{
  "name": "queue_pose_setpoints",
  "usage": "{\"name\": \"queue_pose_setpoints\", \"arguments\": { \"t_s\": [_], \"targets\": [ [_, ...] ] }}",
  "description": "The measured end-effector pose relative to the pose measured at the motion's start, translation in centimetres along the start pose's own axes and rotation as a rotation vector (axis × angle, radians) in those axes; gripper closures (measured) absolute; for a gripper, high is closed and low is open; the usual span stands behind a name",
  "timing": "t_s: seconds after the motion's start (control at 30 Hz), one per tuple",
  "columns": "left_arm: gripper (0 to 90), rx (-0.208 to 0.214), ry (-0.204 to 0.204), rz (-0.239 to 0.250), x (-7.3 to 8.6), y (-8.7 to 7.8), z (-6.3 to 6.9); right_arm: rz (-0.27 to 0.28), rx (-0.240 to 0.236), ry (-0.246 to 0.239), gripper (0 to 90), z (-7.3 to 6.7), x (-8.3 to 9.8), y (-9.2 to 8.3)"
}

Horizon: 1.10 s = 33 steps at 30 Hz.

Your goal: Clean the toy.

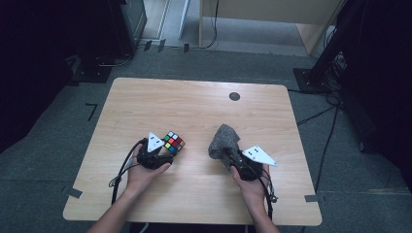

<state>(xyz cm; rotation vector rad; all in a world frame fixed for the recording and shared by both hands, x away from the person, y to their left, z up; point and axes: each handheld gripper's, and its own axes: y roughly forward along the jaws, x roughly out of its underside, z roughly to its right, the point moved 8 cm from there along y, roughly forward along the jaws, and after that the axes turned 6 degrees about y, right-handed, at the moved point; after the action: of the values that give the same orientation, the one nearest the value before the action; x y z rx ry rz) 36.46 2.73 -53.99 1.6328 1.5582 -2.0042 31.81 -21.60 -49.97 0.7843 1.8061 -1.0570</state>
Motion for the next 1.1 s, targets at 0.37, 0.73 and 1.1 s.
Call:
{"name": "queue_pose_setpoints", "arguments": {
  "t_s": [0.37, 0.73, 1.1],
  "targets": [
    [33.9, -0.008, -0.001, 0.007, 0.4, 0.9, 0.2, 0.007, 0.0, -0.006, 74.2, -0.1, -0.1, 0.0],
    [34.4, 0.018, -0.033, 0.04, 0.6, 1.1, 0.2, -0.005, 0.004, -0.008, 74.6, -0.1, 0.3, 0.2],
    [15.2, 0.057, -0.053, 0.105, -0.3, -0.2, 0.1, -0.033, 0.091, -0.099, 74.5, 2.0, 0.8, 1.4]
  ]
}}
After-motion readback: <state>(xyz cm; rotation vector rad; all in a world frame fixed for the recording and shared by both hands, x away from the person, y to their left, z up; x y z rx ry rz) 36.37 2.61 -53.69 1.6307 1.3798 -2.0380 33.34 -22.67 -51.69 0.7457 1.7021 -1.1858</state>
